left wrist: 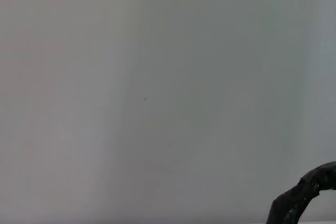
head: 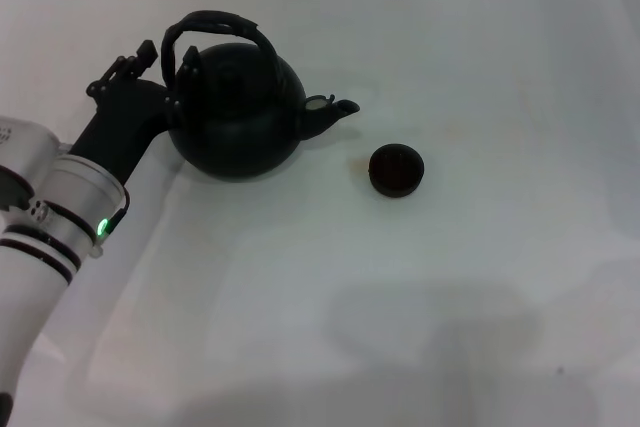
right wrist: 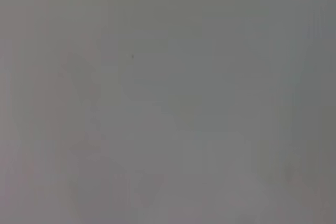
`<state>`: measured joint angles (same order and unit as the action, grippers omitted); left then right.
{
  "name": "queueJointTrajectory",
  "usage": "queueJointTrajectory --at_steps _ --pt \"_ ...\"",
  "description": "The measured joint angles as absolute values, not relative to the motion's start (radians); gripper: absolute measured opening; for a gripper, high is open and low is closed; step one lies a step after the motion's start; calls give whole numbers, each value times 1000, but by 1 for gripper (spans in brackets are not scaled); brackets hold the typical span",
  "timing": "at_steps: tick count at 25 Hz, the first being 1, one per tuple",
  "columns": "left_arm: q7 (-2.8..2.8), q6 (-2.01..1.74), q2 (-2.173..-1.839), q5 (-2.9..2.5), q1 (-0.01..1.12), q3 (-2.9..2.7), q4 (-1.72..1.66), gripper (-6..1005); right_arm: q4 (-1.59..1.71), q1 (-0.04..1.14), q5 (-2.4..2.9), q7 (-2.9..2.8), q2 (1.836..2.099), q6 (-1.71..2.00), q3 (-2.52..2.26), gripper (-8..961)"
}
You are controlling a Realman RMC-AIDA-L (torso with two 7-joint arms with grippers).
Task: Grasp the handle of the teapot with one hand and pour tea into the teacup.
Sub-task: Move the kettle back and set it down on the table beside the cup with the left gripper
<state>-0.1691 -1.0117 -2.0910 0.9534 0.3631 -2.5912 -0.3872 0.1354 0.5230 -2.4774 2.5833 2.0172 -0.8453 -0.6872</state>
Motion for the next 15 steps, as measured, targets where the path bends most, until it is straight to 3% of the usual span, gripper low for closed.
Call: queueJointTrajectory --at_steps 15 --pt "-182 -1231 -2084 948 252 -2628 -343 779 135 523 -2474 2588 2017 -845 -692 842"
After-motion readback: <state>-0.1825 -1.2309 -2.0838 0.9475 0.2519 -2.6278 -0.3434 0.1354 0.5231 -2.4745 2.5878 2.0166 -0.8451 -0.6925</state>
